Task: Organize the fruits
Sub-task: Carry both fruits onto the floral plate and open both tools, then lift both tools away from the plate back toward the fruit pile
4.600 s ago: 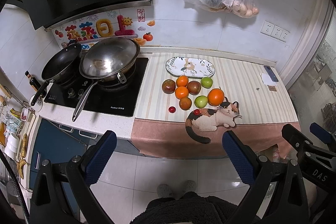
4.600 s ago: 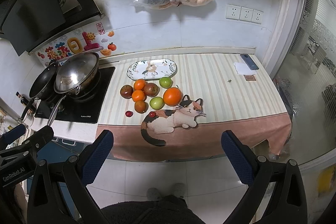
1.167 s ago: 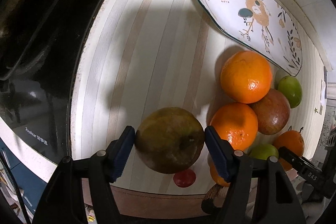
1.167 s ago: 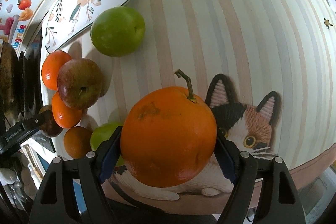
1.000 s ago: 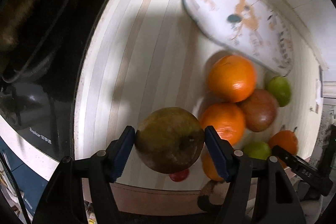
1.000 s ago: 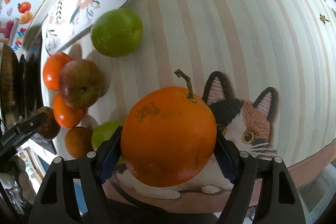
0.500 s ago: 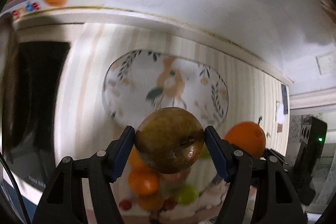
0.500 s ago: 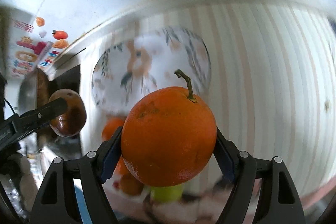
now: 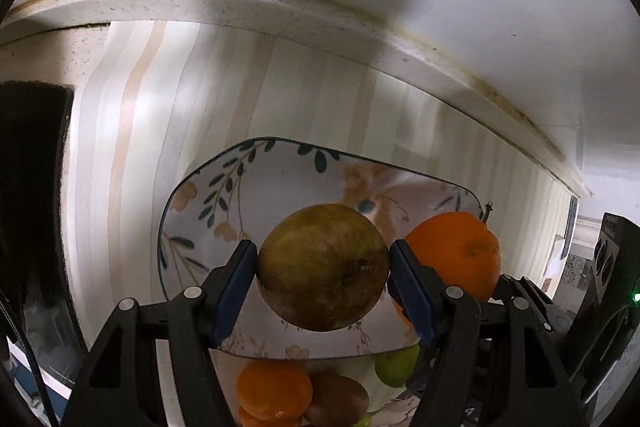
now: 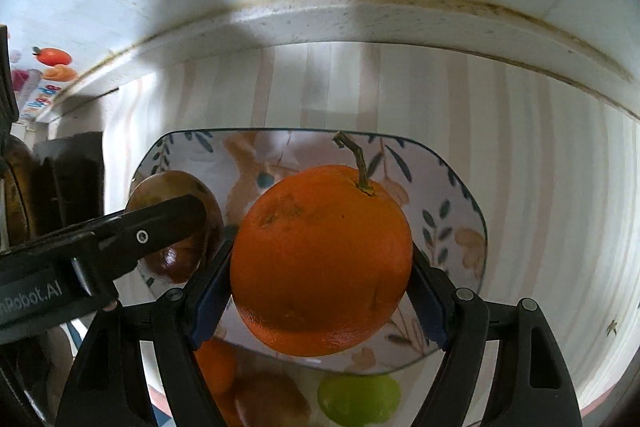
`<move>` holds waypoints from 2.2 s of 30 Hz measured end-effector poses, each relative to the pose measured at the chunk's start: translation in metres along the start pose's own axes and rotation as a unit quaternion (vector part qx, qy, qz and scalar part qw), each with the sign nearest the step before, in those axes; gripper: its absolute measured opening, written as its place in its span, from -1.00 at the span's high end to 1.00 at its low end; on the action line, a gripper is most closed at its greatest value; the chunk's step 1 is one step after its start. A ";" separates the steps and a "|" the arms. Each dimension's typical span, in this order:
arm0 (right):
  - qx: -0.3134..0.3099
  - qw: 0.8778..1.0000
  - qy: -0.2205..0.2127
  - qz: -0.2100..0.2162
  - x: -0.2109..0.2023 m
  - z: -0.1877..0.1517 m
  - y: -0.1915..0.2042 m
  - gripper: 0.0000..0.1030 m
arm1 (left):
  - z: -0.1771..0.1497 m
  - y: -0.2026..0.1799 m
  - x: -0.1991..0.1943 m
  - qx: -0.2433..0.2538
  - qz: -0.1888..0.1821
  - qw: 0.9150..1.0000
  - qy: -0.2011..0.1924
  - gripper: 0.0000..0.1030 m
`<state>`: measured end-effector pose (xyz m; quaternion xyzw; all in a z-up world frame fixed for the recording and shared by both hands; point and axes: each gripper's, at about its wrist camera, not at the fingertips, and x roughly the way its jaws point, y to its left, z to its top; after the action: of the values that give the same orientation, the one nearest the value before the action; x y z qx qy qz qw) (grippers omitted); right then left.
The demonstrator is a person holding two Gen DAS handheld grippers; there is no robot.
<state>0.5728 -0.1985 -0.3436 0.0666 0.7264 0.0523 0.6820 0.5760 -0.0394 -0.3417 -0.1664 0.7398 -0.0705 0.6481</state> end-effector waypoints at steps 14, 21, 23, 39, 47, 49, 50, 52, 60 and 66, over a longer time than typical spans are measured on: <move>0.009 1.000 0.011 -0.008 0.005 0.012 -0.001 -0.85 | 0.006 -0.001 0.006 0.004 0.034 0.999 0.006 -0.30; 0.004 0.999 -0.011 -0.033 -0.021 0.003 0.001 -0.86 | -0.001 -0.005 -0.028 0.027 0.054 0.997 -0.043 -0.71; 0.005 0.999 -0.011 -0.041 -0.026 -0.003 0.003 -0.87 | -0.009 -0.004 -0.040 0.036 0.061 0.996 -0.056 -0.71; 0.014 0.993 -0.099 -0.064 -0.095 -0.118 0.004 -0.87 | -0.133 0.006 -0.103 0.070 0.148 0.970 -0.178 -0.71; 0.008 0.984 -0.161 -0.070 -0.140 -0.166 0.025 -0.87 | -0.185 0.000 -0.134 0.088 0.150 0.958 -0.226 -0.71; 0.009 0.982 -0.174 -0.069 -0.151 -0.179 0.028 -0.87 | -0.195 -0.002 -0.141 0.093 0.148 0.955 -0.239 -0.71; 0.008 0.981 -0.179 -0.070 -0.157 -0.185 0.029 -0.87 | -0.201 -0.003 -0.146 0.095 0.147 0.953 -0.246 -0.71; 0.009 0.979 -0.191 -0.067 -0.167 -0.195 0.033 -0.87 | -0.212 -0.006 -0.155 0.101 0.146 0.950 -0.257 -0.71; 0.021 0.974 -0.224 -0.037 -0.198 -0.228 0.044 -0.87 | -0.242 -0.013 -0.180 0.109 0.126 0.947 -0.275 -0.71; 0.039 0.976 -0.216 0.000 -0.197 -0.235 0.041 -0.87 | -0.239 -0.011 -0.168 0.110 0.098 0.959 -0.243 -0.71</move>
<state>0.3510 -0.1873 -0.1280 0.1031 0.5638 0.0085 0.8194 0.3605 -0.0195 -0.1451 -0.0328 0.5601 -0.0449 0.8265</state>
